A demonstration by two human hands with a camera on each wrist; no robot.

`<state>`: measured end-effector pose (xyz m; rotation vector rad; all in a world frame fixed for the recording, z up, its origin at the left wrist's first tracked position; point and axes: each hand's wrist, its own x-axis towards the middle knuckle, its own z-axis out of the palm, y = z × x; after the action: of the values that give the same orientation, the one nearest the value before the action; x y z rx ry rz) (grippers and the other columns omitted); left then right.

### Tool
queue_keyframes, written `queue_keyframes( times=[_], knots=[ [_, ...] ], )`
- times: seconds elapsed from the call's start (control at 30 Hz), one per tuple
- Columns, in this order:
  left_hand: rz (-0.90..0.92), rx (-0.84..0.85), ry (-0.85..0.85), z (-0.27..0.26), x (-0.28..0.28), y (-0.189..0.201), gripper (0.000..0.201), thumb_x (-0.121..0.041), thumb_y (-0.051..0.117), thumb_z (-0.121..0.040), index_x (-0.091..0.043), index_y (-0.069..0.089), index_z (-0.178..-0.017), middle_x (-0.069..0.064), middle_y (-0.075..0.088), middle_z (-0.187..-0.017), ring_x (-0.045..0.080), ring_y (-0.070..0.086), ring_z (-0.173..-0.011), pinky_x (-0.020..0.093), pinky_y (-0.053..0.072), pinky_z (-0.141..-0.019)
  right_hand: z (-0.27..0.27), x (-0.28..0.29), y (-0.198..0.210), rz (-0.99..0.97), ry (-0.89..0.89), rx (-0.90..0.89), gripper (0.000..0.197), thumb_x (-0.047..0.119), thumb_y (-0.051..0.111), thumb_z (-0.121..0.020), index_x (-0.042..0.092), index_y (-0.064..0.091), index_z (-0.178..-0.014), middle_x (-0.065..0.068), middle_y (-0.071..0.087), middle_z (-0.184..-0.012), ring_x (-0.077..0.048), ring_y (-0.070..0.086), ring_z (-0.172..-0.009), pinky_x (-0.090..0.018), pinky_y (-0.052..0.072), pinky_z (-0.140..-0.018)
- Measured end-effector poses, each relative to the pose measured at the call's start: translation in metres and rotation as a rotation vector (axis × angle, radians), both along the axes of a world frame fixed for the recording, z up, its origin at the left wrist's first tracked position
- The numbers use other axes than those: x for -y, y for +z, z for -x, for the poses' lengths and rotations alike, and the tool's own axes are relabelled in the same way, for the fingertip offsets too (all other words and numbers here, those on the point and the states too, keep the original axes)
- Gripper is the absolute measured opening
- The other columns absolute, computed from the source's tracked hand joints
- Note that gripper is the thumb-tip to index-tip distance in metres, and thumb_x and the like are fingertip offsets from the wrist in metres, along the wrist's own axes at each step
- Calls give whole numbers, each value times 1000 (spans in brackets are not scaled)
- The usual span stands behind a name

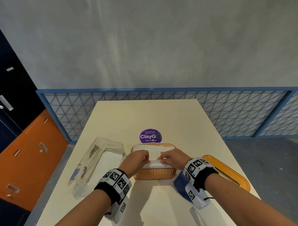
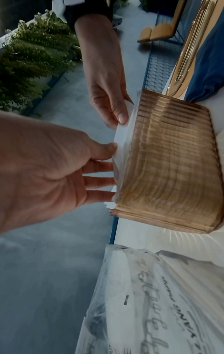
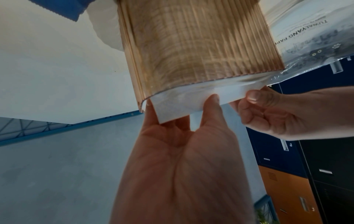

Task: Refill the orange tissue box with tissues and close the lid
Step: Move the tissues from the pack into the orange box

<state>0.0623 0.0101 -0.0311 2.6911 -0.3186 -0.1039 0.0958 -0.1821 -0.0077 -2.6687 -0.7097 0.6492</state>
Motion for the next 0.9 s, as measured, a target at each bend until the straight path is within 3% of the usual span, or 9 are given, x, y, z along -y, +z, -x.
queue_keyframes(
  times=[0.1,0.2,0.33,0.6,0.9],
  knots=[
    [131,35,119,-1,-8,-3,19,-29,58,-91,-12,61,-98,1,63,-104,16,55,-94,24,42,-78,1,0,-3,-24,1,6,32,29,48,-96,20,60,-125,-5,48,-144,-15,42,-134,-28,32,-108],
    [267,194,372,-8,-24,-10,15,-20,58,-91,-8,64,-98,7,62,-103,20,51,-101,28,39,-83,2,0,-7,-69,-2,3,33,30,50,-95,18,62,-123,-7,50,-142,-10,38,-137,-27,32,-107],
    [276,118,625,-20,-36,-19,22,-11,51,-94,-7,65,-111,15,58,-117,31,46,-115,38,40,-92,2,0,-11,-64,-6,-5,36,35,48,-95,18,63,-123,-8,50,-142,-12,40,-137,-29,35,-105],
    [282,110,571,-29,-26,-20,20,-19,54,-93,-18,67,-108,8,56,-115,26,43,-118,42,42,-96,5,0,-7,-10,2,-10,36,37,45,-96,22,61,-125,-6,36,-151,-20,47,-130,-29,35,-105],
    [172,69,564,-34,-20,-18,19,-22,53,-93,-14,66,-106,7,54,-118,25,42,-118,40,38,-92,5,0,-7,-11,-3,-8,36,38,46,-96,23,61,-125,-4,36,-151,-20,46,-131,-28,35,-105]
  ],
)
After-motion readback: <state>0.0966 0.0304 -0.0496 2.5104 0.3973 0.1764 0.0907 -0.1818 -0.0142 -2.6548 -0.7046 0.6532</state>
